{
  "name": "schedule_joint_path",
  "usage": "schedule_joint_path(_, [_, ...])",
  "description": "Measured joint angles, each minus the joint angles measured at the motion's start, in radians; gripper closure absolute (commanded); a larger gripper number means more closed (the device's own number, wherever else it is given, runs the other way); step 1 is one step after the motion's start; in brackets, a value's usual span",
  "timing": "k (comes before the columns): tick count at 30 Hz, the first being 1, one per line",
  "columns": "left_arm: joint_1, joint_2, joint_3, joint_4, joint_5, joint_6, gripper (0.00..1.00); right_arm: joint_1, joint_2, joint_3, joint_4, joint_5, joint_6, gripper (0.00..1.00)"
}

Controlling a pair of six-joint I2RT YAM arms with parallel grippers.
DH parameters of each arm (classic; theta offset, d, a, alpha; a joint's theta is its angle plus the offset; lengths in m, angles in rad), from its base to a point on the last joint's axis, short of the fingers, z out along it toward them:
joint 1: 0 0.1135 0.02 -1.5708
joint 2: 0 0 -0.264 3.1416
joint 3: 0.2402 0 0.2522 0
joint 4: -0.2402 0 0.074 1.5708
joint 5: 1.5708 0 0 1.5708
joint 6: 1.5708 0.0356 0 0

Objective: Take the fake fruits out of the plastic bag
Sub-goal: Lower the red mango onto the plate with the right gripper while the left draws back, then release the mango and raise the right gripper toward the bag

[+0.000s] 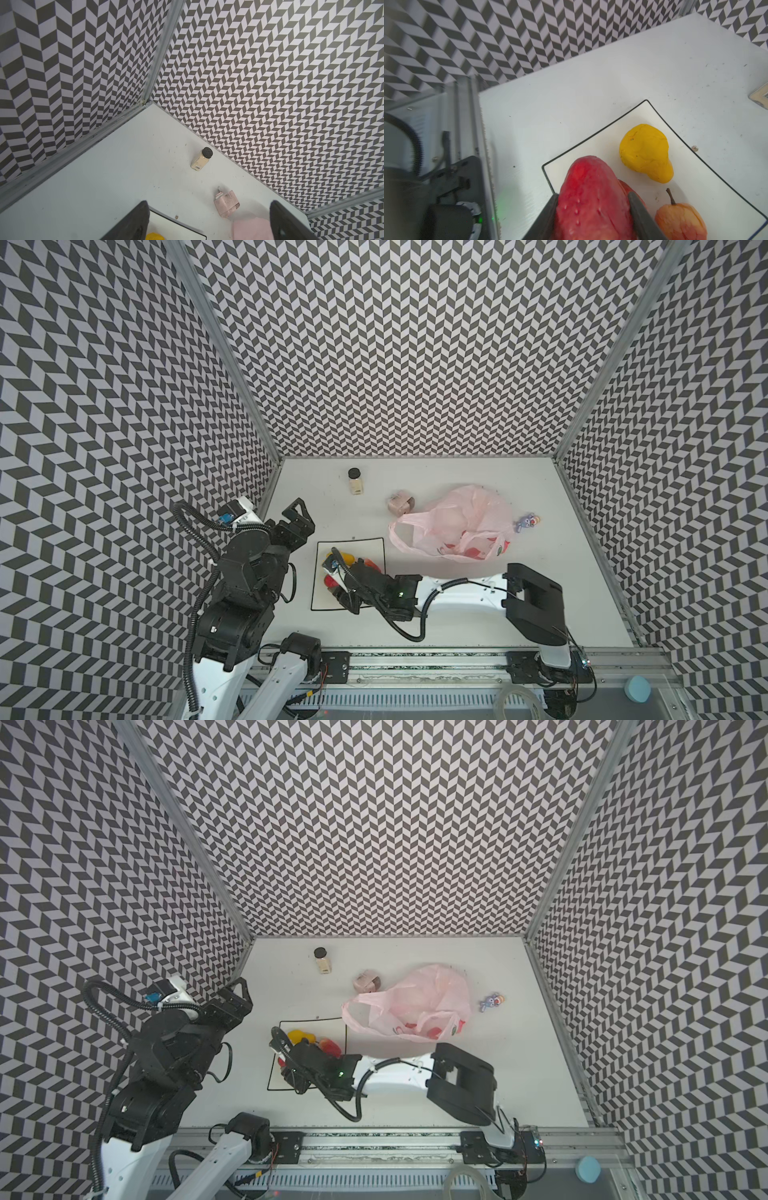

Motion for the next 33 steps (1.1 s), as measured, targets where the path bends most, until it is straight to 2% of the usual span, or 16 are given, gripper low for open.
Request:
schedule_joint_path(4, [0.0, -0.032, -0.003, -0.053, -0.015, -0.02, 0.11, 0.027, 0.103, 0.084, -0.013, 0.112, -0.018, 0.62])
schedule_joint_path(10, [0.0, -0.06, -0.003, -0.105, -0.026, -0.028, 0.12, 0.039, 0.186, 0.119, -0.011, 0.201, -0.042, 0.57])
schedule_joint_path(13, [0.0, -0.058, -0.003, -0.121, -0.027, -0.03, 0.12, 0.039, 0.217, 0.142, -0.01, 0.225, -0.05, 0.43])
schedule_joint_path(16, [0.0, -0.058, -0.003, -0.123, -0.027, -0.029, 0.12, 0.039, 0.225, 0.144, -0.01, 0.242, -0.058, 0.35])
schedule_joint_path(25, [0.0, -0.044, 0.009, -0.118, 0.019, 0.0, 0.12, 0.039, 0.221, 0.151, -0.015, 0.244, -0.058, 0.29])
schedule_joint_path(28, [0.0, -0.005, 0.035, -0.098, 0.062, 0.024, 0.11, 0.04, 0.161, 0.087, -0.003, 0.212, -0.056, 0.28])
schedule_joint_path(33, [0.0, 0.064, 0.057, -0.038, 0.129, 0.058, 0.1, 0.058, -0.119, -0.13, 0.024, 0.125, -0.055, 0.29])
